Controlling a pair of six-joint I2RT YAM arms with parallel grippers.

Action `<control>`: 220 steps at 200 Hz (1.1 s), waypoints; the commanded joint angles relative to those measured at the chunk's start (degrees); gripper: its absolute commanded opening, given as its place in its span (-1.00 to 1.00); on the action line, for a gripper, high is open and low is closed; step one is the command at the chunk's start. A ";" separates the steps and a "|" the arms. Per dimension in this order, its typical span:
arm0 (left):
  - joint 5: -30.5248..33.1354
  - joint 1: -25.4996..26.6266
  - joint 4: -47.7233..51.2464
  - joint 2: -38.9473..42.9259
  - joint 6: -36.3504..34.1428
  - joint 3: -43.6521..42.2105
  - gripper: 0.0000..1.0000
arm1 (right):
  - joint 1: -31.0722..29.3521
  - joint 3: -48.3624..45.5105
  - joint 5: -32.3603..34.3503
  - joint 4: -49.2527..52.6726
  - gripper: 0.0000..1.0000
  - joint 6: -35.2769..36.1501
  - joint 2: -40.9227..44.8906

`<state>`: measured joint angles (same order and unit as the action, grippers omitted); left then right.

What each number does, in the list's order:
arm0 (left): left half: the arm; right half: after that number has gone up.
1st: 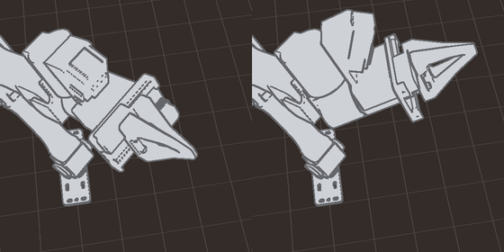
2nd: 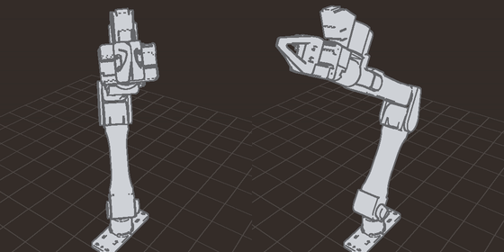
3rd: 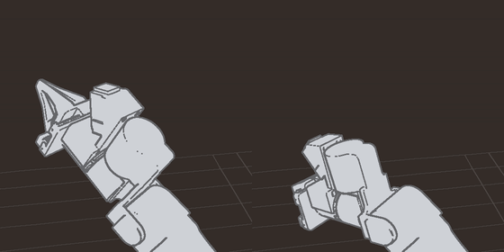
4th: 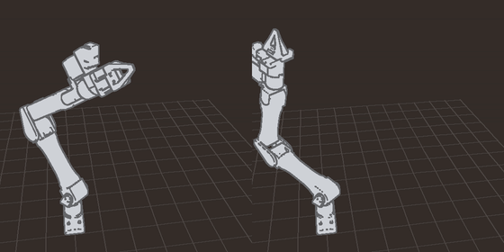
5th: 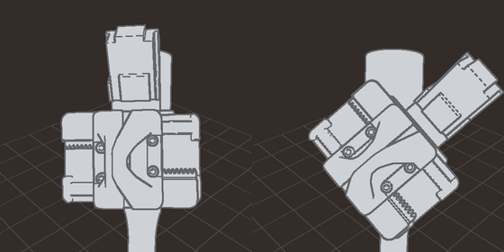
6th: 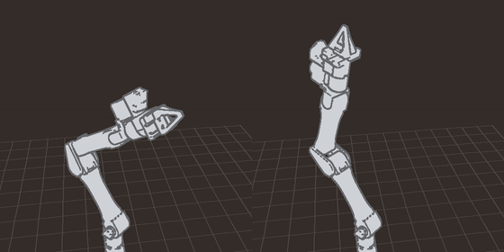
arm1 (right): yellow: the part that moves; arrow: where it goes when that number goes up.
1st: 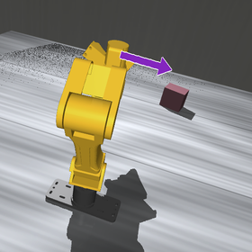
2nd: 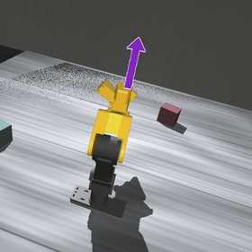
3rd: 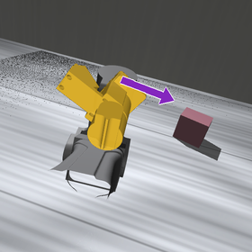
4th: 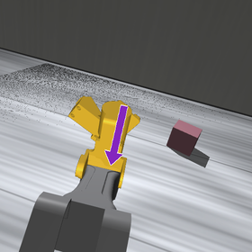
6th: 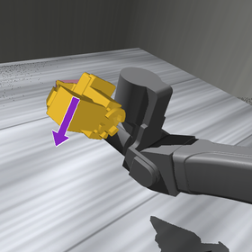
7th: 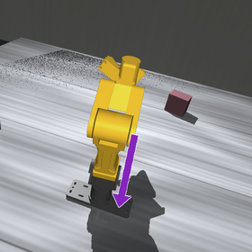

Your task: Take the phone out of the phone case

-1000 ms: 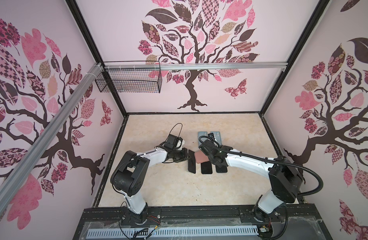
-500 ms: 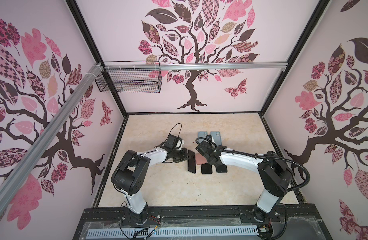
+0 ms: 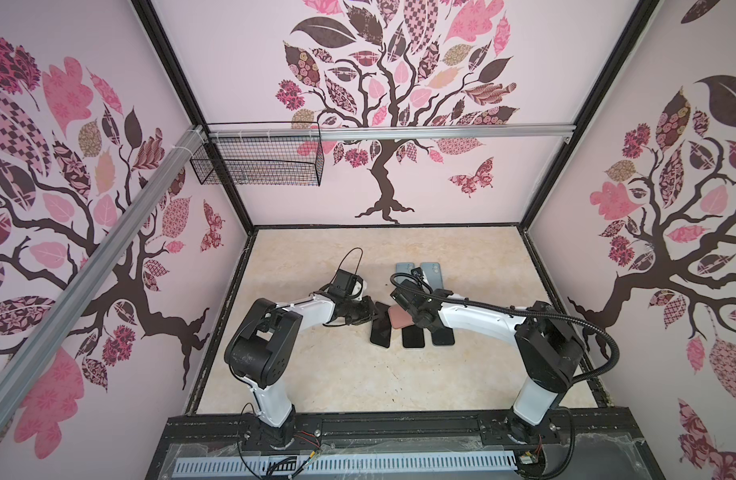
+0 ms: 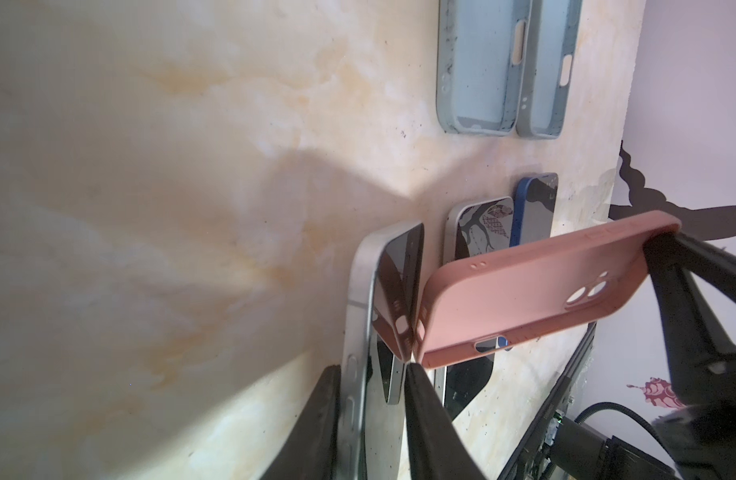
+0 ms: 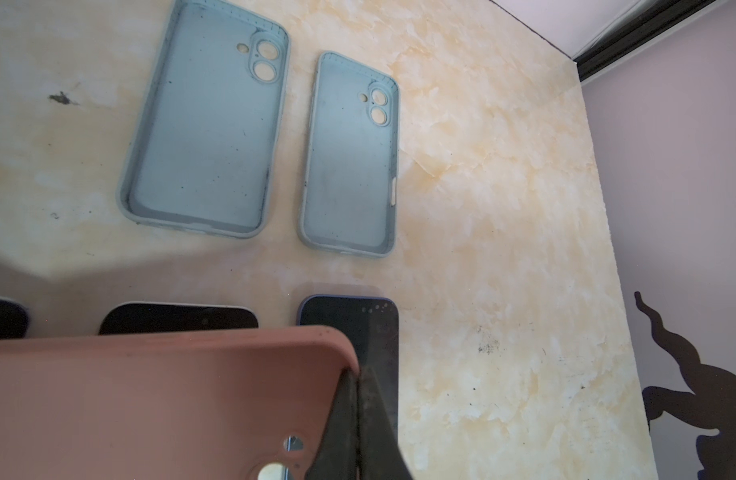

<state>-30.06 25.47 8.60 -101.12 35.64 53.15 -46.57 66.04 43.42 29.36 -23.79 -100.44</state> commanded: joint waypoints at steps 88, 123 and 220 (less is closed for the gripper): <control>0.88 -0.25 -3.44 0.01 1.72 -3.09 -0.17 | -0.09 1.72 1.14 1.46 -1.00 -0.47 -1.62; 2.17 -0.25 -3.15 0.31 1.89 -3.85 -0.09 | -0.02 1.74 1.40 1.54 -1.00 -0.21 -1.51; 5.97 -0.34 -1.06 4.64 3.40 -7.44 0.05 | -0.02 1.99 0.97 1.56 -1.00 0.05 -0.80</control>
<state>-26.26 25.41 6.09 -98.89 38.11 48.49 -46.57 66.06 43.75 29.56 -23.77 -100.44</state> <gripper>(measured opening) 0.519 0.043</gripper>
